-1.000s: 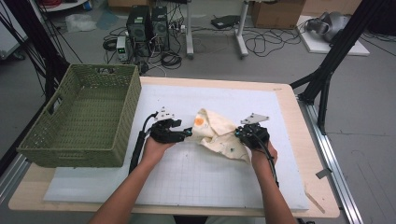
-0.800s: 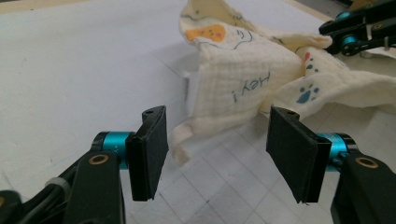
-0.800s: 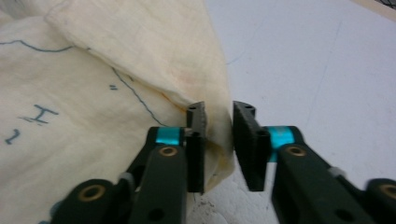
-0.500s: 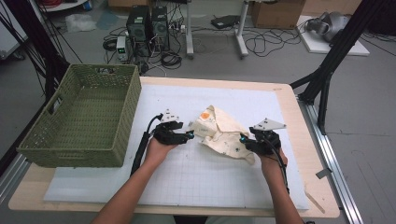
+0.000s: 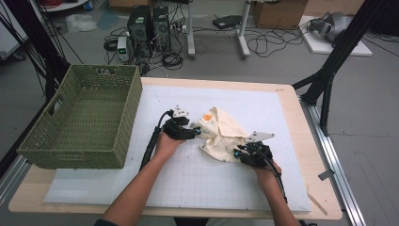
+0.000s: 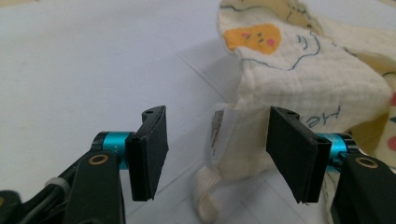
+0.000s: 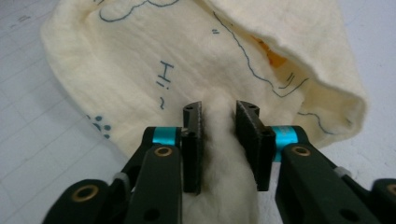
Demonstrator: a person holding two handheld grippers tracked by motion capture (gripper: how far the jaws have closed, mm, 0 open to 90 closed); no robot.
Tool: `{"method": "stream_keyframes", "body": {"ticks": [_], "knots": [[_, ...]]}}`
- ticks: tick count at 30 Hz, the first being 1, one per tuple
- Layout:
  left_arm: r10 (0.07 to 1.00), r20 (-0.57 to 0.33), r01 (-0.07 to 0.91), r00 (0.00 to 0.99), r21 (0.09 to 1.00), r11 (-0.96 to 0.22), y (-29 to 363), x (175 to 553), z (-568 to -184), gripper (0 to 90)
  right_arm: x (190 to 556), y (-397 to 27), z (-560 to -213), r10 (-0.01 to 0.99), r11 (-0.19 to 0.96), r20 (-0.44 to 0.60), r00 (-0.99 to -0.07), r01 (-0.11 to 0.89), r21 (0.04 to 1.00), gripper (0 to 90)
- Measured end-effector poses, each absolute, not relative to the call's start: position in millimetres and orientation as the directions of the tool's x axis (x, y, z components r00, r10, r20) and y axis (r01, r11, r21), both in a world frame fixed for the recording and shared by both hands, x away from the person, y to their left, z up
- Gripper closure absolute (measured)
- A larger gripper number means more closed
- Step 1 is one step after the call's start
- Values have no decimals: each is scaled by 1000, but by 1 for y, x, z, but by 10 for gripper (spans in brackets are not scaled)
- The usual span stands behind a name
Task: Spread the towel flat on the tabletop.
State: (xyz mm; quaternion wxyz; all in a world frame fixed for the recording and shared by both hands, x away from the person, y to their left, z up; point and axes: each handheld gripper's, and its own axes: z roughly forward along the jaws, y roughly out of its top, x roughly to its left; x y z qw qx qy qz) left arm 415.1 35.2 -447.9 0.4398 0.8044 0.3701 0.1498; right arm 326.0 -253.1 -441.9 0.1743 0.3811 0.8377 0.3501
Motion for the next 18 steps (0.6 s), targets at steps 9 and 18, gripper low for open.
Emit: {"method": "stream_keyframes", "body": {"ticks": [9, 18], "knots": [[700, -59, 462, 712, 790, -403, 40, 416, -443, 855, 317, -248, -441, 682, 503, 13, -731, 482, 718, 765], [782, -72, 484, 619, 819, -307, 93, 420, -423, 856, 298, -229, -440, 548, 553, 81, -833, 433, 712, 766]]}}
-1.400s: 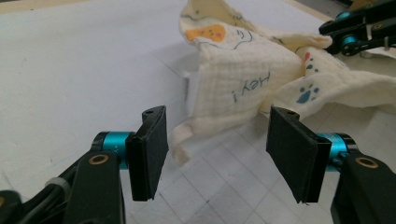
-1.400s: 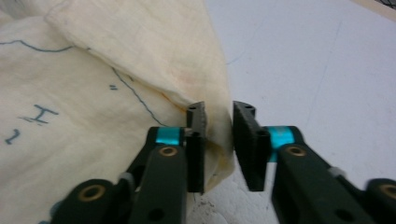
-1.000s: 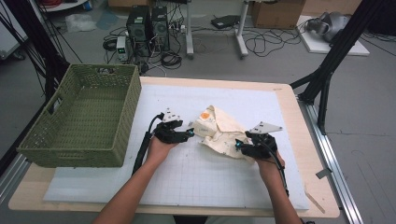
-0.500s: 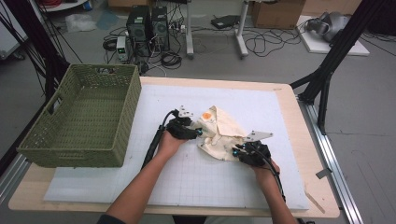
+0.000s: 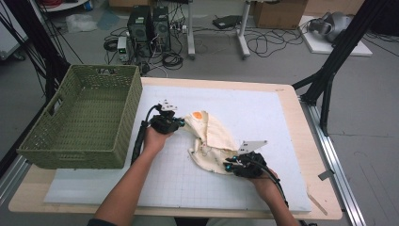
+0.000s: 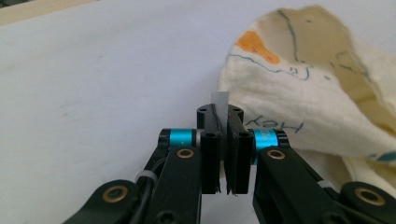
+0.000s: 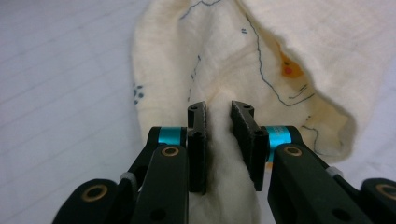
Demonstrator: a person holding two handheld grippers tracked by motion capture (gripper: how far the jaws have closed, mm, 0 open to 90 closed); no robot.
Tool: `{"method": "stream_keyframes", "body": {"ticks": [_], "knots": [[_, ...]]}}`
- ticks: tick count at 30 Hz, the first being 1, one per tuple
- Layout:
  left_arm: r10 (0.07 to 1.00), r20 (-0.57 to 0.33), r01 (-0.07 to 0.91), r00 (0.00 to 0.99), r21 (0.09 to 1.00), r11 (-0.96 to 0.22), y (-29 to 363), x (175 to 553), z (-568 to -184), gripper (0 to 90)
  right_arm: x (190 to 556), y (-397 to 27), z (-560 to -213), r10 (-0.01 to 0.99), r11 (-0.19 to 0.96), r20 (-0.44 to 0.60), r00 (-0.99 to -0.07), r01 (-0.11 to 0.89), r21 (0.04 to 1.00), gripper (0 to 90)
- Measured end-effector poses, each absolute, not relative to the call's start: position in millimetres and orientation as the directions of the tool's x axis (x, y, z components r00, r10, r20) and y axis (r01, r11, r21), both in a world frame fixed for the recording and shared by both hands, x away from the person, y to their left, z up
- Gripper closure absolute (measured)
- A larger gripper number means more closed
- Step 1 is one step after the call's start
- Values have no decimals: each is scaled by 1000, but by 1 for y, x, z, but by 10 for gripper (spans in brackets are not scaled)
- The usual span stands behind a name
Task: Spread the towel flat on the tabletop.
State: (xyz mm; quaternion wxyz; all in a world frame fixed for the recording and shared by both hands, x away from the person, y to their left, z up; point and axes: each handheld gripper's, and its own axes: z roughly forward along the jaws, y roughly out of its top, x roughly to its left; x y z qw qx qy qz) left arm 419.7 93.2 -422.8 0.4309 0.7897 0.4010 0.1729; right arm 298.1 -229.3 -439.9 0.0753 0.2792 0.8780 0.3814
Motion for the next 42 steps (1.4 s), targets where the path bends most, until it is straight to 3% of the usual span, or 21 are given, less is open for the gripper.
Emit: {"method": "stream_keyframes", "body": {"ticks": [5, 9, 11, 13, 14, 15, 21, 30, 32, 33, 37, 42], "knots": [[817, -89, 483, 570, 841, -245, 112, 421, -418, 857, 289, -219, -440, 448, 584, 124, -886, 395, 710, 765], [808, -90, 481, 582, 839, -253, 112, 420, -419, 839, 287, -218, -437, 444, 570, 123, -888, 385, 726, 633], [806, -114, 482, 581, 846, -227, 109, 419, -418, 717, 287, -222, -431, 474, 532, 121, -872, 393, 750, 557], [805, -125, 479, 580, 851, -213, 108, 418, -417, 556, 287, -223, -427, 492, 511, 107, -864, 387, 768, 542], [807, -133, 476, 576, 857, -198, 108, 417, -416, 556, 287, -225, -423, 506, 497, 89, -858, 375, 783, 528], [803, -138, 471, 579, 861, -191, 108, 416, -414, 473, 288, -227, -416, 540, 480, 41, -840, 348, 805, 490], [804, -125, 437, 581, 882, -179, 112, 404, -414, 414, 296, -215, -409, 558, 489, -35, -829, 294, 822, 485], [803, -107, 440, 586, 874, -205, 123, 387, -431, 417, 318, -160, -416, 478, 595, -96, -873, 241, 767, 548], [801, -106, 440, 590, 873, -209, 123, 387, -431, 417, 320, -157, -418, 477, 614, -108, -872, 243, 751, 580], [799, -105, 437, 592, 875, -209, 124, 385, -432, 417, 325, -153, -422, 477, 640, -129, -870, 243, 729, 662], [803, -109, 445, 586, 872, -206, 128, 383, -436, 417, 329, -161, -419, 504, 633, -138, -853, 256, 731, 826], [803, -118, 462, 584, 862, -210, 128, 382, -445, 417, 331, -181, -409, 579, 595, -157, -800, 283, 752, 834]]}}
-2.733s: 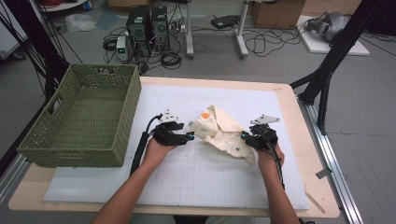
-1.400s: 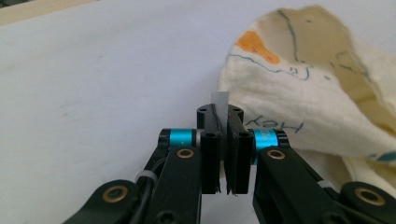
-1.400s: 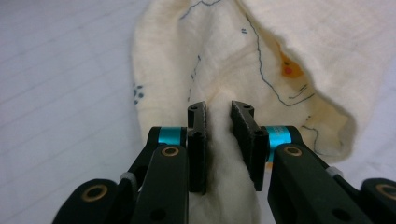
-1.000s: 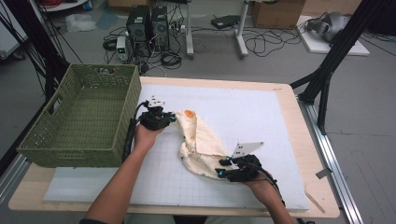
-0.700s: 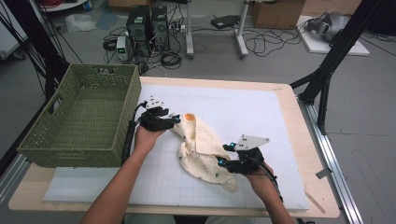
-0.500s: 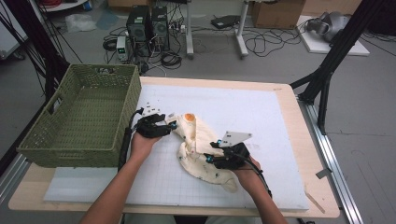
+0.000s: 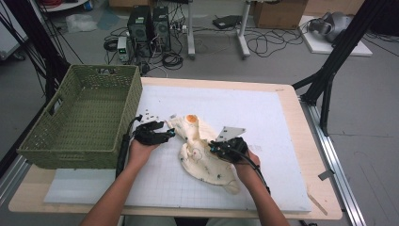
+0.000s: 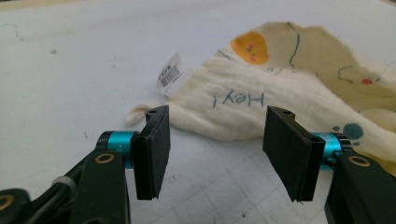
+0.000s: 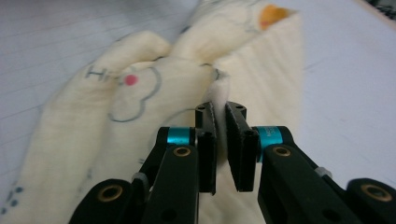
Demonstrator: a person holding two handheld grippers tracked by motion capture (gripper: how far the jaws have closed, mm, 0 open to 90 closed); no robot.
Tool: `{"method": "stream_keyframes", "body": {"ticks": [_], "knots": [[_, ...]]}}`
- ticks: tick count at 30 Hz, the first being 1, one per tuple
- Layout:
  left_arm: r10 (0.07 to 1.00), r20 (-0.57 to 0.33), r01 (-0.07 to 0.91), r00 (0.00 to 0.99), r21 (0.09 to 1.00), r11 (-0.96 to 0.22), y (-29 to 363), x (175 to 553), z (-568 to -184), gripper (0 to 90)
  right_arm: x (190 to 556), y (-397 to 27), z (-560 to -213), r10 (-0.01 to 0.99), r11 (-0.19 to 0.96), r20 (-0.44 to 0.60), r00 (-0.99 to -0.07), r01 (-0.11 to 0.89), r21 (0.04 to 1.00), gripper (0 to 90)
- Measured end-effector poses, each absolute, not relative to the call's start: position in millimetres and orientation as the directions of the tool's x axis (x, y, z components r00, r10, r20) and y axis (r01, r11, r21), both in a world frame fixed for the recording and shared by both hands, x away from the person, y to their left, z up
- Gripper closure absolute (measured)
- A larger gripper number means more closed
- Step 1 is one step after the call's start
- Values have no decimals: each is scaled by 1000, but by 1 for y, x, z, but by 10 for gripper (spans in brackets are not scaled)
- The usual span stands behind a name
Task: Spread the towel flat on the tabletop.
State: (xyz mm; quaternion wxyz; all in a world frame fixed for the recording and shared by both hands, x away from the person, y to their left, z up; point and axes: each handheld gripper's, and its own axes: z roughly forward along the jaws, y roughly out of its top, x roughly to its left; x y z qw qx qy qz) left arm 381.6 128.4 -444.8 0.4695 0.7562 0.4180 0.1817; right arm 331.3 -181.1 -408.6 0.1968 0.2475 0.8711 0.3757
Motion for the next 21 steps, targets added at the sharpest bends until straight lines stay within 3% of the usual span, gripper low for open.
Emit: {"method": "stream_keyframes", "body": {"ticks": [4, 10, 21], "knots": [[797, -117, 466, 592, 857, -220, 127, 381, -446, 417, 338, -200, -403, 640, 573, -172, -749, 316, 756, 835], [789, -117, 470, 603, 851, -233, 123, 381, -448, 417, 361, -247, -398, 788, 487, -160, -595, 444, 752, 836], [769, -132, 479, 626, 843, -246, 118, 377, -449, 417, 378, -296, -409, 919, 351, -149, -365, 586, 730, 819]]}}
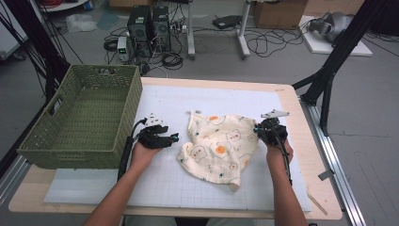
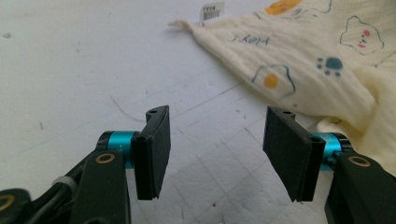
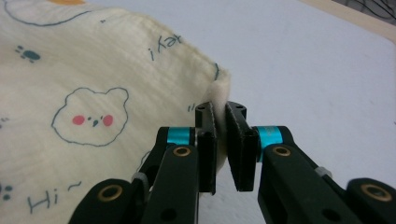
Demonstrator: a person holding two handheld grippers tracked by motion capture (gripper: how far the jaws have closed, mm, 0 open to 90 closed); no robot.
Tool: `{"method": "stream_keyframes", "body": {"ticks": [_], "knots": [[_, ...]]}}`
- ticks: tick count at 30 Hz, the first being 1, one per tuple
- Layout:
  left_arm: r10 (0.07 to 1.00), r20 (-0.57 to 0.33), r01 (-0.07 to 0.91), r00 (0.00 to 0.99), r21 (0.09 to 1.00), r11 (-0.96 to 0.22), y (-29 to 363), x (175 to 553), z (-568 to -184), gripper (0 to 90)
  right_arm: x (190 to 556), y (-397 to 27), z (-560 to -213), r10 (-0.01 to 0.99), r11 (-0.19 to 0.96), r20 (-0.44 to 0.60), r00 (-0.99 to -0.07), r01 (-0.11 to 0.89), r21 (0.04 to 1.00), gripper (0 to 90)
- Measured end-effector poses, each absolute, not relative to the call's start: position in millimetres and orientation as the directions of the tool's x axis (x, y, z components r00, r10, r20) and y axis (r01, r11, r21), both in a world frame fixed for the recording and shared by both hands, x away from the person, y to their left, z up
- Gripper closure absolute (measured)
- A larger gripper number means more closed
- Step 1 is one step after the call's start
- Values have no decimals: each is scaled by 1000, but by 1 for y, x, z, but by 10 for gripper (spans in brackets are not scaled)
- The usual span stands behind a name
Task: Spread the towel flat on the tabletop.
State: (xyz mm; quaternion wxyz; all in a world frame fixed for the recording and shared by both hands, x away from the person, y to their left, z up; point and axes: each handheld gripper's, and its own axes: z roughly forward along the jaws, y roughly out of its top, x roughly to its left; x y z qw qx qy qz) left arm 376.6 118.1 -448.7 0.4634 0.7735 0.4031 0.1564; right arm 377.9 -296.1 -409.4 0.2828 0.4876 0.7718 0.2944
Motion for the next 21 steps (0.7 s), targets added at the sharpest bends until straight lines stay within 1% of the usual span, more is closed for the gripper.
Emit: {"method": "stream_keyframes", "body": {"ticks": [2, 3, 4, 8, 11, 13, 14, 15, 16, 17, 18, 19, 20, 21], "knots": [[758, -153, 485, 635, 842, -237, 117, 376, -449, 418, 375, -300, -411, 926, 334, -139, -350, 591, 734, 723], [758, -153, 485, 635, 842, -237, 117, 376, -449, 418, 375, -300, -411, 926, 334, -139, -350, 591, 734, 723], [749, -173, 484, 639, 848, -217, 115, 375, -447, 420, 369, -302, -412, 920, 330, -122, -371, 569, 753, 645], [730, -186, 475, 658, 854, -210, 109, 373, -445, 438, 354, -301, -414, 899, 350, -118, -422, 529, 773, 534], [704, -188, 475, 685, 848, -235, 99, 372, -445, 446, 342, -300, -415, 892, 344, -103, -441, 511, 787, 494], [687, -188, 472, 702, 845, -251, 91, 372, -445, 470, 335, -301, -416, 886, 337, -91, -454, 499, 798, 492], [674, -186, 466, 715, 845, -261, 86, 371, -445, 498, 332, -301, -417, 882, 341, -91, -463, 492, 801, 492], [647, -178, 462, 742, 835, -300, 77, 369, -448, 535, 329, -301, -417, 880, 338, -85, -467, 490, 803, 492], [647, -178, 462, 742, 835, -300, 77, 369, -448, 567, 329, -301, -417, 880, 338, -85, -467, 490, 803, 492], [631, -180, 464, 754, 826, -320, 73, 368, -450, 567, 326, -301, -418, 878, 336, -80, -473, 488, 805, 492], [620, -128, 445, 774, 807, -389, 65, 366, -451, 602, 323, -302, -419, 874, 333, -73, -480, 484, 809, 487], [620, -128, 445, 774, 807, -389, 65, 366, -451, 651, 323, -302, -419, 874, 333, -73, -480, 484, 809, 487], [611, -90, 426, 786, 796, -430, 61, 364, -451, 683, 321, -302, -418, 873, 325, -61, -484, 484, 813, 485], [604, -83, 418, 792, 795, -439, 61, 363, -451, 744, 321, -302, -418, 871, 323, -58, -487, 481, 815, 481]]}}
